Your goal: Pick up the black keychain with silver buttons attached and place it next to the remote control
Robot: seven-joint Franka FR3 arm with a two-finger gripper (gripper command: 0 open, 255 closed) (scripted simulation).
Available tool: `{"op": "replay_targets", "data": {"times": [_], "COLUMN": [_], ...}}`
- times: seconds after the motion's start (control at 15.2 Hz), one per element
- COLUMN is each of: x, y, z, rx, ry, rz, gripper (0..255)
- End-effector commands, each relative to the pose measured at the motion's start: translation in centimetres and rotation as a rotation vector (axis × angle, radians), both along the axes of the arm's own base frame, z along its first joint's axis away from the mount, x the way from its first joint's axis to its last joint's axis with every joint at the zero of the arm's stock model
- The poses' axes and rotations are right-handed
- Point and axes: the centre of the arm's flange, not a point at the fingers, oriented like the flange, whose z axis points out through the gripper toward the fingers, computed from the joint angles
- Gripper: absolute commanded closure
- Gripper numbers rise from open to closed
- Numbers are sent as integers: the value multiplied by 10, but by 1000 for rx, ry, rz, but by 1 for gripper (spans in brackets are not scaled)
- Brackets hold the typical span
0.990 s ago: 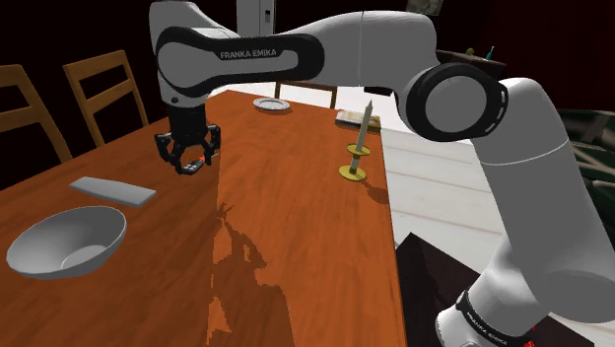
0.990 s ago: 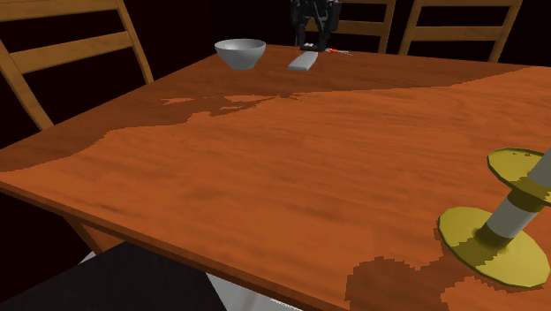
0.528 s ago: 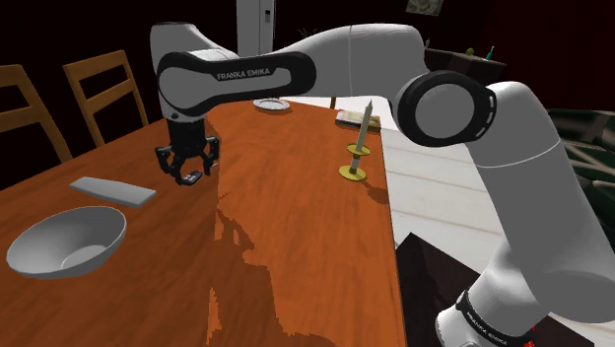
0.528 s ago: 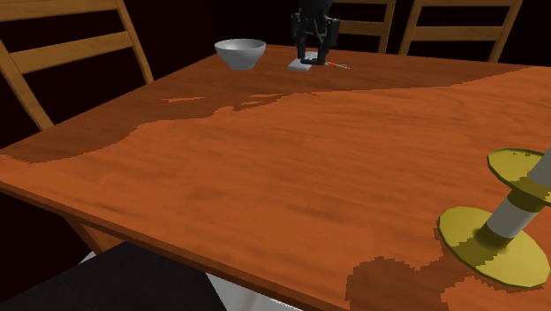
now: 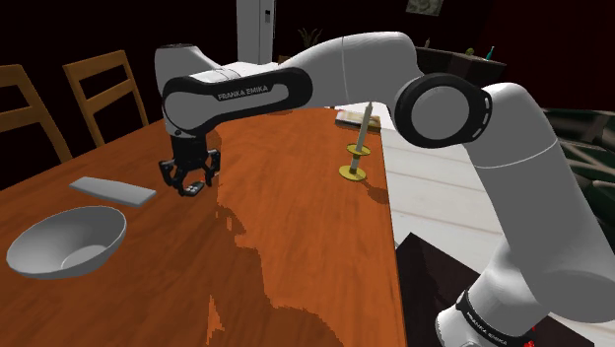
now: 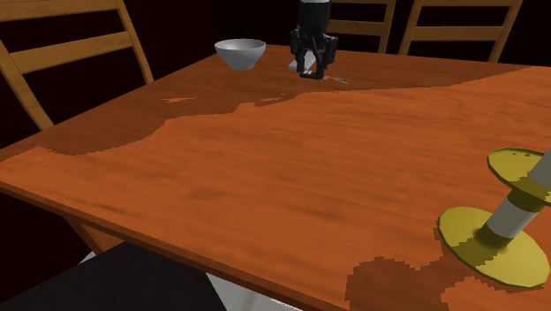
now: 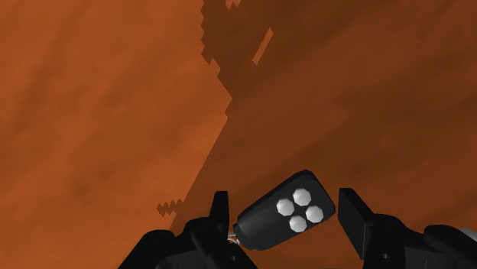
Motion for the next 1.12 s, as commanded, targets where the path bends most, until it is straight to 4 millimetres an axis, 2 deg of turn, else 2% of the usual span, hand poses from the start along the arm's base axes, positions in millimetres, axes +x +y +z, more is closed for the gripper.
{"op": "replay_targets", "data": {"times": [0.0, 0.26, 0.33, 0.66, 0.92, 1.06], "x": [0, 0, 0, 0, -1, -1], "y": [0, 0, 0, 0, -1, -1], "z": [-1, -1, -1, -1, 49, 49], "rx": [0, 0, 0, 0, 0, 0], "ry": [-1, -1, -1, -1, -1, -1], "rz": [0, 0, 0, 0, 0, 0], "gripper": [255, 255, 0, 0, 0, 0]}}
